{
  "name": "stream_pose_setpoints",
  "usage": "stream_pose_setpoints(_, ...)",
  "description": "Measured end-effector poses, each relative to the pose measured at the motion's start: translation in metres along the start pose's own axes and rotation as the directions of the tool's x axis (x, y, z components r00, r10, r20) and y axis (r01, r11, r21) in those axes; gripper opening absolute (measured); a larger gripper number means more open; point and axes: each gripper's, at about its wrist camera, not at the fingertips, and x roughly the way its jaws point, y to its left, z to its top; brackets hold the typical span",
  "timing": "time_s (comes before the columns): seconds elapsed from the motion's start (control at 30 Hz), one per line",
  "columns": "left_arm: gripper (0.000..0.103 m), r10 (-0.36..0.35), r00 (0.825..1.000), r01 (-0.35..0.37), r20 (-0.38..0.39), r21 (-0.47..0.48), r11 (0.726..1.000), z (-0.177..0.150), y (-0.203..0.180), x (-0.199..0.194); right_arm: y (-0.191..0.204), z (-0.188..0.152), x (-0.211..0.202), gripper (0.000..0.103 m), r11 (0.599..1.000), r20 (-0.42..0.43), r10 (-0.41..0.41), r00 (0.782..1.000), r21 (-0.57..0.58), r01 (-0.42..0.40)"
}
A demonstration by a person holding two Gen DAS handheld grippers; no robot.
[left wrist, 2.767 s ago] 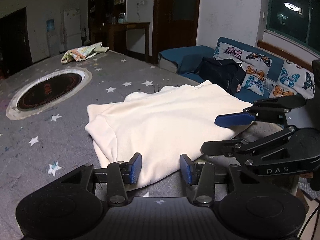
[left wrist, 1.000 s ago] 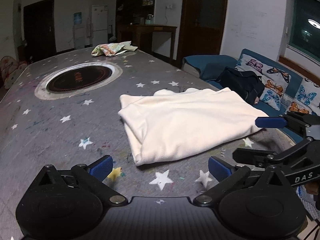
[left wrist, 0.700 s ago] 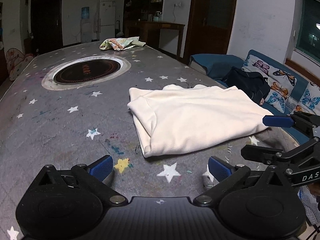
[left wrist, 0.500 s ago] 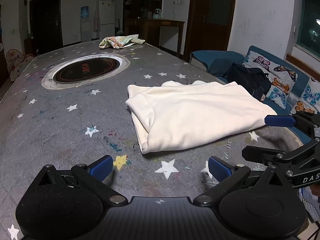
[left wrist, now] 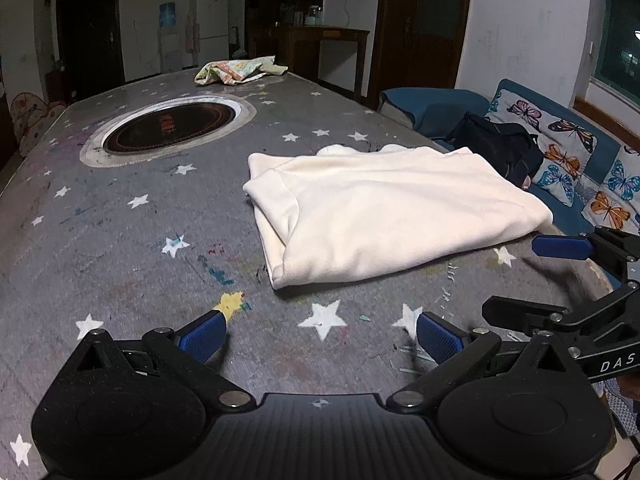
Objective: Fold clothes
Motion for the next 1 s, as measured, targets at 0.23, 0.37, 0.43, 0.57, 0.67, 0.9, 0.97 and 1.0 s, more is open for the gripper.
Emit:
stream_pose_setpoints(0.23, 0.103, 0.01, 1.0, -0.01, -0.017, -0.011, 1.0, -0.002, 0.002, 0.002, -0.001, -0.002, 0.002, 0.103, 1.0, -0.014, -0.009, 1.0, 0.023, 0.009)
stream_pose_setpoints(0.37, 0.103, 0.019, 1.0, -0.02, -0.015, -0.009, 1.0, -0.003, 0.002, 0.002, 0.0, -0.001, 0.003, 0.103, 0.999, -0.014, -0.016, 1.0, 0.031, 0.017)
stream_pose_setpoints(0.43, 0.103, 0.023, 1.0, -0.023, -0.013, -0.008, 1.0, -0.003, 0.002, 0.001, 0.0, -0.001, 0.004, 0.103, 0.999, -0.018, -0.022, 1.0, 0.04, 0.023)
stream_pose_setpoints(0.57, 0.103, 0.033, 0.999, -0.033, -0.012, -0.01, 0.999, -0.004, 0.003, 0.002, -0.001, 0.0, 0.007, 0.103, 0.997, -0.034, -0.043, 0.999, 0.057, 0.044)
stream_pose_setpoints(0.67, 0.103, 0.041, 0.999, -0.041, -0.011, -0.012, 0.999, -0.004, 0.003, 0.002, -0.002, 0.0, 0.009, 0.103, 0.996, -0.042, -0.05, 0.998, 0.075, 0.053)
stream_pose_setpoints(0.9, 0.103, 0.047, 0.999, -0.047, -0.008, -0.014, 0.999, -0.004, 0.004, 0.002, -0.003, -0.001, 0.012, 0.103, 0.993, -0.053, -0.05, 0.997, 0.106, 0.056)
stream_pose_setpoints(0.97, 0.103, 0.046, 0.999, -0.046, -0.009, -0.016, 0.999, -0.004, 0.004, 0.002, -0.002, -0.001, 0.012, 0.103, 0.993, -0.054, -0.051, 0.997, 0.106, 0.056)
stream_pose_setpoints(1.0, 0.103, 0.046, 0.999, -0.046, -0.009, -0.017, 0.999, -0.004, 0.004, 0.002, -0.002, 0.0, 0.012, 0.103, 0.993, -0.055, -0.051, 0.997, 0.106, 0.057)
